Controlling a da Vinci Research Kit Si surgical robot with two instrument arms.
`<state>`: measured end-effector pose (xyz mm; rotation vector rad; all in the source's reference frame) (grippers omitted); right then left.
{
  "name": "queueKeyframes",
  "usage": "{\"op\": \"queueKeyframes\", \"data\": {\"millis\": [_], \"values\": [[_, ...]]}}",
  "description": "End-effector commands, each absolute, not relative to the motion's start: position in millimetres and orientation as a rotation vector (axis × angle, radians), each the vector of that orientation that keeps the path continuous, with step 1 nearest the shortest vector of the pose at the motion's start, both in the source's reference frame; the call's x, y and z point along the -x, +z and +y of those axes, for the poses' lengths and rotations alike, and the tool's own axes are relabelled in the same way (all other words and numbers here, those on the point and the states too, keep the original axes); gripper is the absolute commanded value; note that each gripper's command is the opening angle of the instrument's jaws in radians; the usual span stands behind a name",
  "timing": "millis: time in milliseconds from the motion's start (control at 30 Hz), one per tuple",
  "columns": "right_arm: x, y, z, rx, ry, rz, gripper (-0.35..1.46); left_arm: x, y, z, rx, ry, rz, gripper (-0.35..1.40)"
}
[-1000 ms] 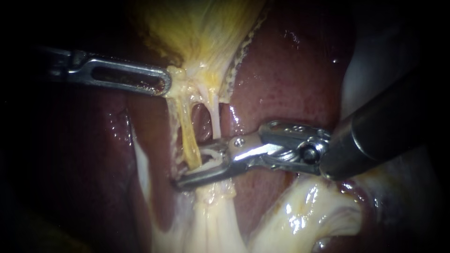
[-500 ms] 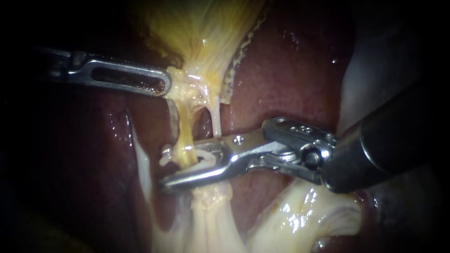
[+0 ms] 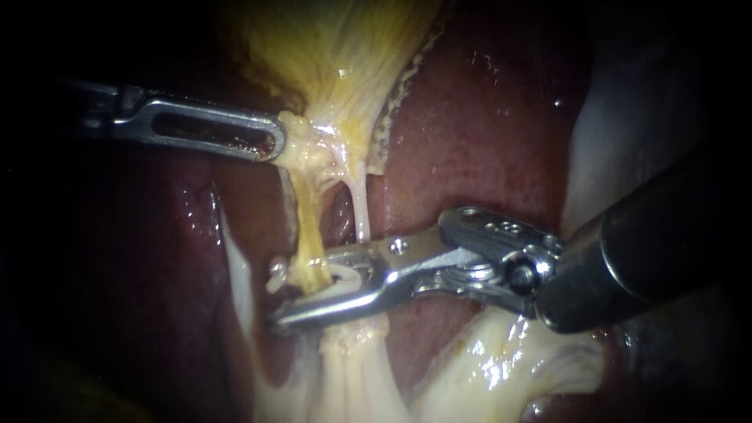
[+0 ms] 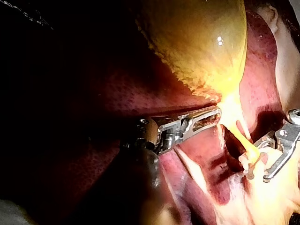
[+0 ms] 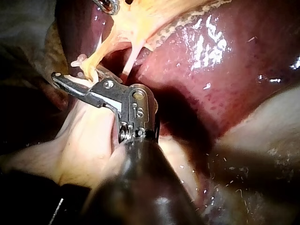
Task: Clipping second clip left tube
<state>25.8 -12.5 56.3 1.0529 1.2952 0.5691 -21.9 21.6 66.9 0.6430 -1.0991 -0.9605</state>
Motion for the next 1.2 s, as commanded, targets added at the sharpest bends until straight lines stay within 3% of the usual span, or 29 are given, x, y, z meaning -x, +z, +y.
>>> {"op": "queueKeyframes", "data": {"millis": [33,433,667,733,967,1200], "values": [[-25.7,56.2,-12.5,-1.053,0.568,1.295,0.27,21.9,66.8,21.6,-0.643,-0.961,-1.099,-0.35],[-25.6,56.4,-12.6,-1.053,0.567,1.298,0.05,21.9,66.8,21.6,-0.643,-0.961,-1.099,-0.35],[-25.5,56.5,-12.7,-1.066,0.579,1.289,-0.20,21.9,66.9,21.6,-0.643,-0.961,-1.099,-0.35],[-25.5,56.5,-12.7,-1.064,0.581,1.290,-0.35,21.9,66.9,21.6,-0.643,-0.961,-1.099,-0.35],[-25.2,56.5,-12.7,-1.025,0.585,1.222,-0.35,21.9,66.8,21.6,-0.643,-0.961,-1.099,-0.35],[-25.1,56.7,-12.7,-1.024,0.584,1.222,-0.35,21.9,66.8,21.6,-0.643,-0.961,-1.099,-0.35]]}}
